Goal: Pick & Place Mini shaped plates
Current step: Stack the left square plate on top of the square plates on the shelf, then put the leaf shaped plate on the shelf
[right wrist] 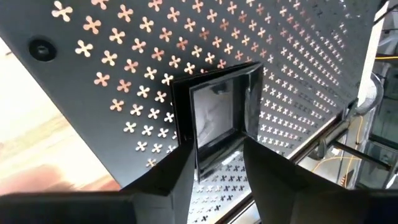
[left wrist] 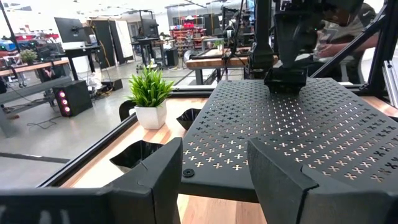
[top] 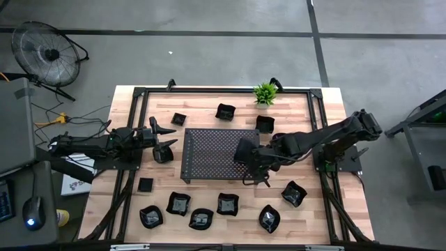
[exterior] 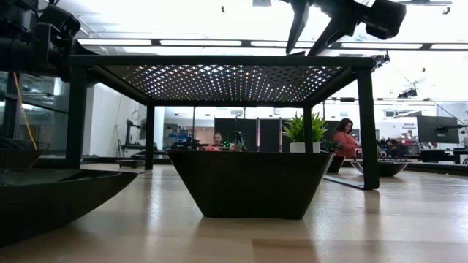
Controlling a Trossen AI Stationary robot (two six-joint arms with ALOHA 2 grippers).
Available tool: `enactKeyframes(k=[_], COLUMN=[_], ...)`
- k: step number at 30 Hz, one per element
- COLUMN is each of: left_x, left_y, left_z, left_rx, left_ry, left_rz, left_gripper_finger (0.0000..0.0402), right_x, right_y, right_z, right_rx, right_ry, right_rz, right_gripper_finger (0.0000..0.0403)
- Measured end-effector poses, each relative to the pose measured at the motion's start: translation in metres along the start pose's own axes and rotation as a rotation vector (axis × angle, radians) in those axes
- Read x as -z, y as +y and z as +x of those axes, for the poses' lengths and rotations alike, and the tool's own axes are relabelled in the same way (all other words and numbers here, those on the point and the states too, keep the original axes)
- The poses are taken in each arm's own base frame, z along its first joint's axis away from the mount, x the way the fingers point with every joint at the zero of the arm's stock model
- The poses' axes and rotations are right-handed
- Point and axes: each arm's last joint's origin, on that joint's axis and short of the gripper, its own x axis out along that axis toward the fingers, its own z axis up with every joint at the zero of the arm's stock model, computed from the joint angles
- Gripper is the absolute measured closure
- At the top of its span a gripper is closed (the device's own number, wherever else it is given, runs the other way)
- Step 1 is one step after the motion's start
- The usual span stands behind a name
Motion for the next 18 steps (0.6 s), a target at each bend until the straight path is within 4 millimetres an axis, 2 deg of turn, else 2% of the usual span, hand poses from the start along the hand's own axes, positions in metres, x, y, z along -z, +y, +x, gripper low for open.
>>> enactKeyframes(k=[9, 18], left_x=[0.000, 0.000], left_y=[0.000, 0.000], left_z=[0.000, 0.000], left_rx=[0.000, 0.000], left_ry=[0.001, 0.001], left_rz=[0.000, 0.000], left_gripper_finger=[0.0225, 0.0225], right_x=[0.006, 0.016], right_y=[0.002, 0.008], right_z=[-0.011, -0.026], right_rx=[-0.001, -0.047], right_ry=[0.000, 0.007], right_rz=[0.036, 0.247], right_gripper_finger=[0.0267, 0.0267])
